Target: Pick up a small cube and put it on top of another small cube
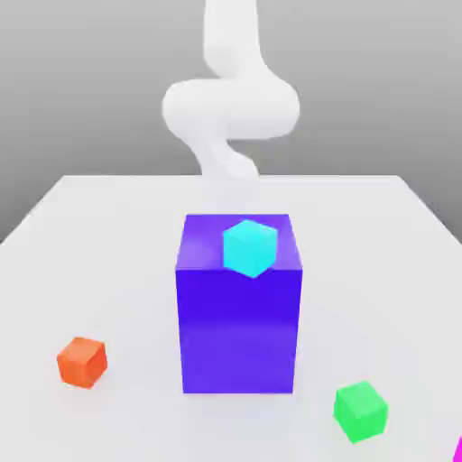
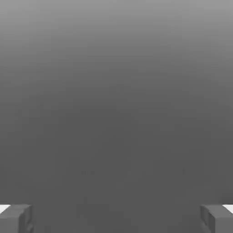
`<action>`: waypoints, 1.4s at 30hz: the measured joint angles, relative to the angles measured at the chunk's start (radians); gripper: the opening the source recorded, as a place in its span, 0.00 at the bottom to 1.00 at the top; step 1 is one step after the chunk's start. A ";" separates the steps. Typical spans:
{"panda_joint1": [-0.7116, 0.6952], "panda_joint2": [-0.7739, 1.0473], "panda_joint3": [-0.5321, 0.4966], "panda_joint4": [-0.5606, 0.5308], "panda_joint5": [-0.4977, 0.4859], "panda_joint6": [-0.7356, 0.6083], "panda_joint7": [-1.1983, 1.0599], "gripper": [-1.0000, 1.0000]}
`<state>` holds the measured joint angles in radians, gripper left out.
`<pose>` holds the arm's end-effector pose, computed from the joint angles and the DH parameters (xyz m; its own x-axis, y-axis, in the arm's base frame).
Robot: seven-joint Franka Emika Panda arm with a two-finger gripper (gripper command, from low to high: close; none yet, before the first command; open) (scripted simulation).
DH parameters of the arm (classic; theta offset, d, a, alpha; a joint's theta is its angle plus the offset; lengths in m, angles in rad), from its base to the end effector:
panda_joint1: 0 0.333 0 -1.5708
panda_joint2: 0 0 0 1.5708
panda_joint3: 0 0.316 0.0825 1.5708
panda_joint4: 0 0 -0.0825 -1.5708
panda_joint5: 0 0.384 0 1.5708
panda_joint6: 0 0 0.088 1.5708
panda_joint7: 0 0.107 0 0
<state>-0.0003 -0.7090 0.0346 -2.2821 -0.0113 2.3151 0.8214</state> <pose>0.3780 0.0176 0.6886 0.5207 -0.7028 0.4847 -0.5215 -0.7113 -0.4712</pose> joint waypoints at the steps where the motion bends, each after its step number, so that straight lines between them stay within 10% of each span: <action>1: 0.000 0.039 0.015 0.008 -0.005 0.007 0.009 0.50; 18: 0.053 0.658 0.229 0.129 -0.166 0.108 0.216 0.50; 37: 0.270 1.338 0.238 0.270 -0.304 0.289 0.400 0.50; 38: 0.278 1.364 0.228 0.276 -0.313 0.307 0.407 0.00; 42: 0.278 1.364 0.229 0.276 -0.312 0.307 0.406 0.00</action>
<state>0.2774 0.6546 0.2632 -2.0058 -0.3231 2.6224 1.2274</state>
